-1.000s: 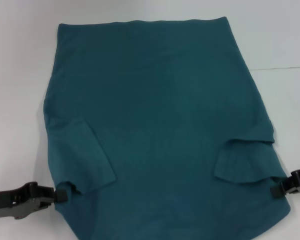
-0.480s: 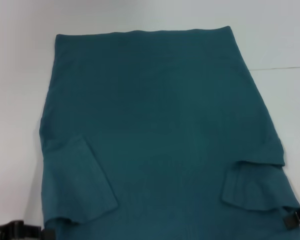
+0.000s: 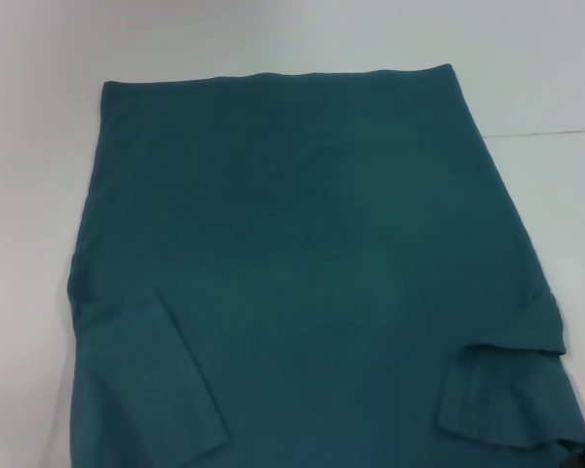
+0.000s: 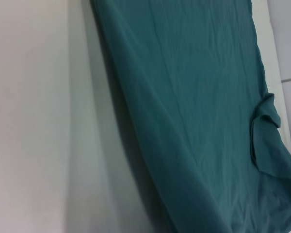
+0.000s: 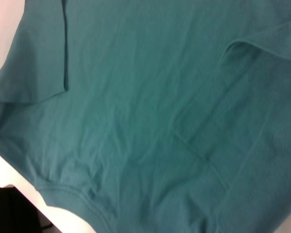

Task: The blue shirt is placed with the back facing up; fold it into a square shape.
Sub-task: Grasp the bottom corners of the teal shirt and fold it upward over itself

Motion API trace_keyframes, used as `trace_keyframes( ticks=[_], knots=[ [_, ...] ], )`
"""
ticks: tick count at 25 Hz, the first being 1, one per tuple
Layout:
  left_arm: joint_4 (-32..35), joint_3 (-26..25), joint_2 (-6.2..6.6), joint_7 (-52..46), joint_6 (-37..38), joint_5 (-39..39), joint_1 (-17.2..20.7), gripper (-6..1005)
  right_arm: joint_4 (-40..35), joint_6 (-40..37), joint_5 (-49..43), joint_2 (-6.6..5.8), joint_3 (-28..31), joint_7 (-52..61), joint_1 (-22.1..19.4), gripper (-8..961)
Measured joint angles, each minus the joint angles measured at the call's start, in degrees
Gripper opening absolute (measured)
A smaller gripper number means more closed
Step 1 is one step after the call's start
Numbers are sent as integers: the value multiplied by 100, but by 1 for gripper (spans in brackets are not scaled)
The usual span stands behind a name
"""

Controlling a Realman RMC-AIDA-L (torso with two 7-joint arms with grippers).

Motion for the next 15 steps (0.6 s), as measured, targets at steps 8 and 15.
trace_keyframes(
  ticks=[8,15],
  knots=[
    [-150,-8,65,325,184,-157,-273,29,0,-9,431,-40,127,-158,78,90],
    [-561,-91,209,-753,-369,-507,-845,31,8,492,749,-10,343,237,267,95]
  ],
)
